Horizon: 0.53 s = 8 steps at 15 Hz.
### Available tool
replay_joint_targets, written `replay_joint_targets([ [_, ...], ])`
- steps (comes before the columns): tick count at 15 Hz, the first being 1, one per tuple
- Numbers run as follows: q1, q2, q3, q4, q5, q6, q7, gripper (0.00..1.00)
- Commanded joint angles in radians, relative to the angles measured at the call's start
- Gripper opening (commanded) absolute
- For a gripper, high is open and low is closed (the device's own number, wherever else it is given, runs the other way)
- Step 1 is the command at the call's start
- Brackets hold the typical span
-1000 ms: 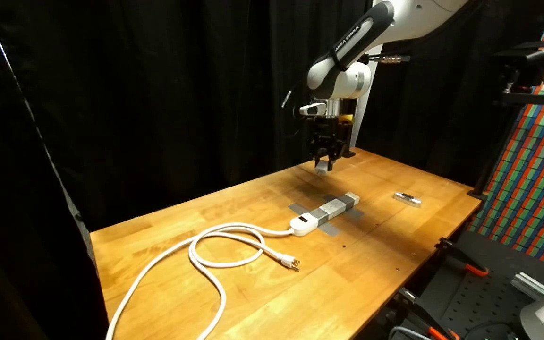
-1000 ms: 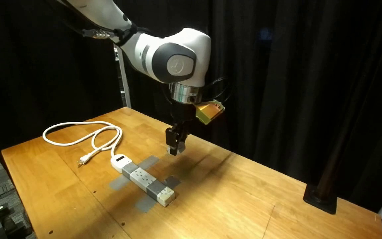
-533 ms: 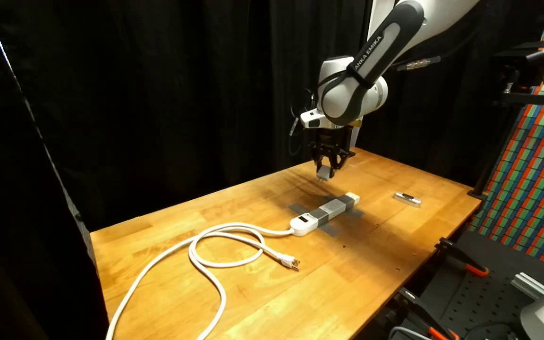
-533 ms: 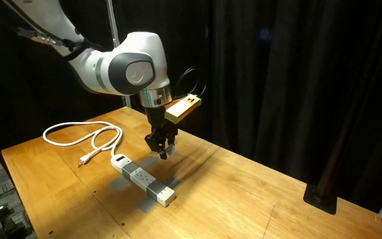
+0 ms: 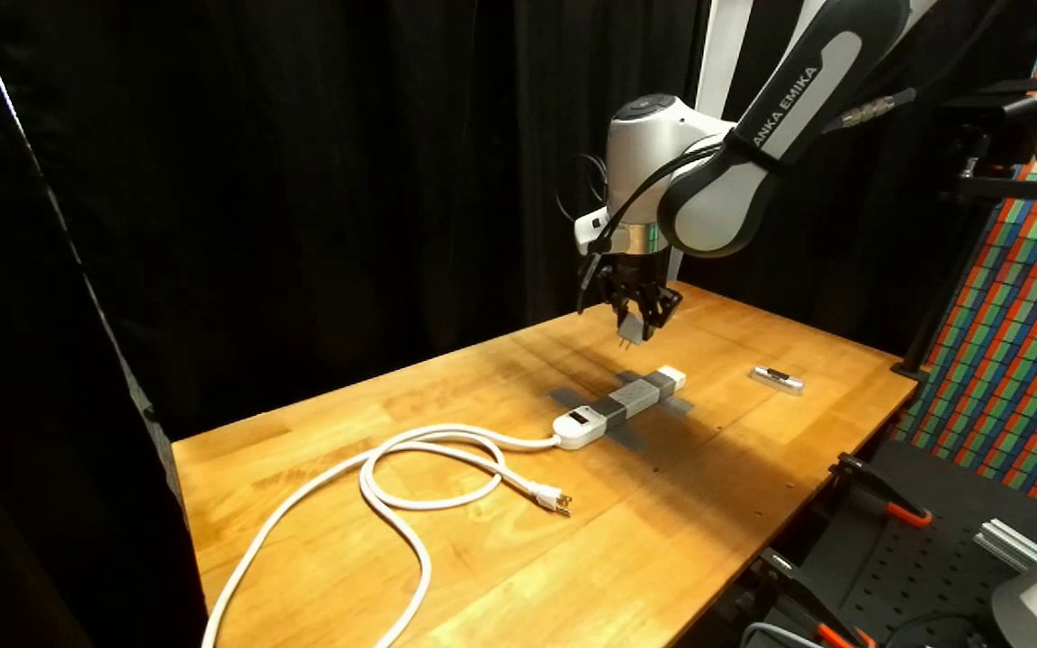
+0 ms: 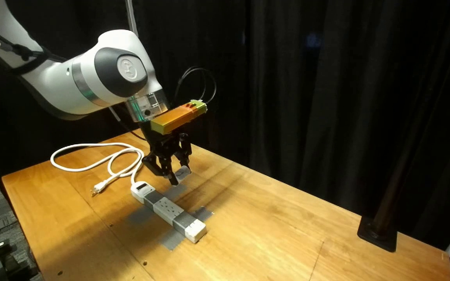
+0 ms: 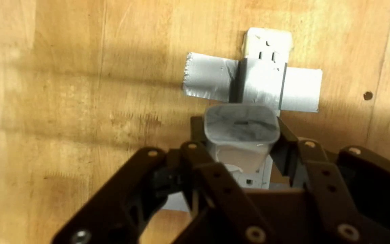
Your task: Put the white charging adaptor on the extension cable
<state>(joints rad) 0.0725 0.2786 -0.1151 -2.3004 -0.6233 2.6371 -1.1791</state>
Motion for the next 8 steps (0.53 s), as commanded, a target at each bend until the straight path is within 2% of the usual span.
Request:
replay_joint_targets([
  [1,-0.03,-0.08,0.065,-0.042,0.047,-0.063,0.04,0.23],
  [4,-0.029,-0.06,0.087,-0.023,0.071,-0.105,0.077,0.23],
  [8,-0.017,-0.025,0.08,-0.004,0.007,-0.108,0.194,0.23],
])
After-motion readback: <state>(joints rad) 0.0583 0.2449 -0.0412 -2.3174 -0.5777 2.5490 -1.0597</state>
